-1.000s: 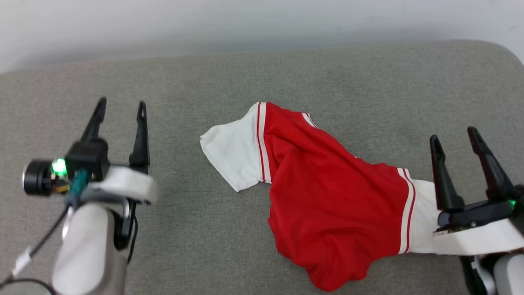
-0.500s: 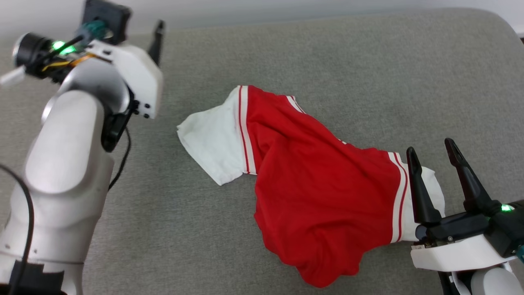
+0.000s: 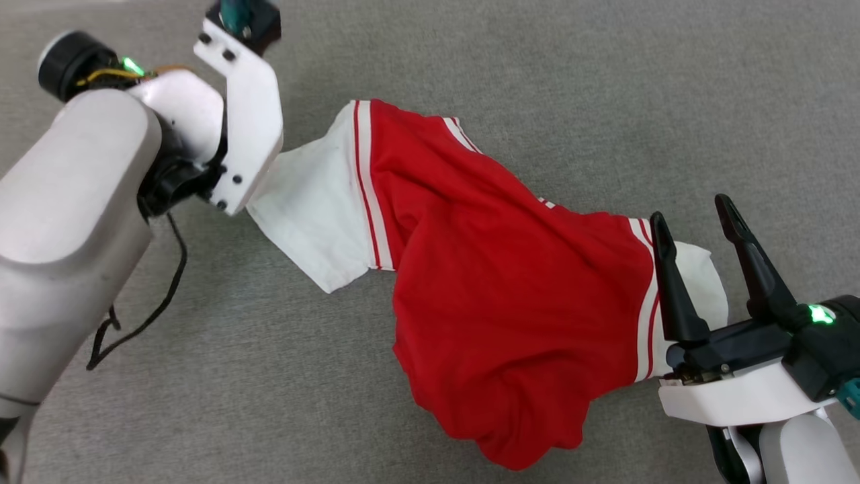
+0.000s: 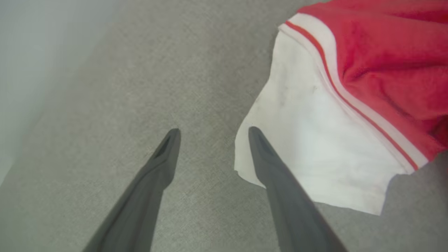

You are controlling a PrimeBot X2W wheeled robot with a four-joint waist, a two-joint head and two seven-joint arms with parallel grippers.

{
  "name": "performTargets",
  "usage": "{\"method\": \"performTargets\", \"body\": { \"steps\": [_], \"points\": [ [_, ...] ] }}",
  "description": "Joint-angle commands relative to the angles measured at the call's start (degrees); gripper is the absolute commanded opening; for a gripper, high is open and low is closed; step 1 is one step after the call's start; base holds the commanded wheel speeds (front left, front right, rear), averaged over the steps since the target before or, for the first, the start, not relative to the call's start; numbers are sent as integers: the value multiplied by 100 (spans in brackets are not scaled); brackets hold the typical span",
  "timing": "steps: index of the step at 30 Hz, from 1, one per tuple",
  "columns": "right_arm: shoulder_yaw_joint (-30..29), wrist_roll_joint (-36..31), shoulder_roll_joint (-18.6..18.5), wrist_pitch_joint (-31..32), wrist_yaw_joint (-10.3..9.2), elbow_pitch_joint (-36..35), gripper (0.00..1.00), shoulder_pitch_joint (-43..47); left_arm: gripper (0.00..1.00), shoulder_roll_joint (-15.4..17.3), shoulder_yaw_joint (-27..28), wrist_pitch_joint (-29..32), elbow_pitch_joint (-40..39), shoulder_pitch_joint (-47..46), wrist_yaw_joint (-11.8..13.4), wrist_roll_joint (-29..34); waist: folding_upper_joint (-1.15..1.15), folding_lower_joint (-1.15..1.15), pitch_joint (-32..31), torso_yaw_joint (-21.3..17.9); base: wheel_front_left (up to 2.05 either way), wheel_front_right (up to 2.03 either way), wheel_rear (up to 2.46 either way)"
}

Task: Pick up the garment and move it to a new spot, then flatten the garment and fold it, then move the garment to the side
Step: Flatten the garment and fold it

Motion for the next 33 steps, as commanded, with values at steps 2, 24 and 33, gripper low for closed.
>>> {"method": "performTargets", "body": {
  "steps": [2, 24, 33],
  "points": [
    [60, 14, 33, -12, -5, 21, 100, -145, 100, 234, -387, 407, -113, -194, 1, -249, 0, -1, 186, -122, 0, 0, 0],
    [100, -50, 116, -13, -6, 331, 100, -173, 0, 871, -1782, 293, -237, -52, 0, -1664, 0, -1, -12, 4, 0, 0, 0],
    [74, -49, 39, -13, -6, 420, 100, 98, 0, 1765, -1721, 207, -597, 195, 17, -2117, 0, -1, -418, 425, 0, 0, 0]
  ]
}}
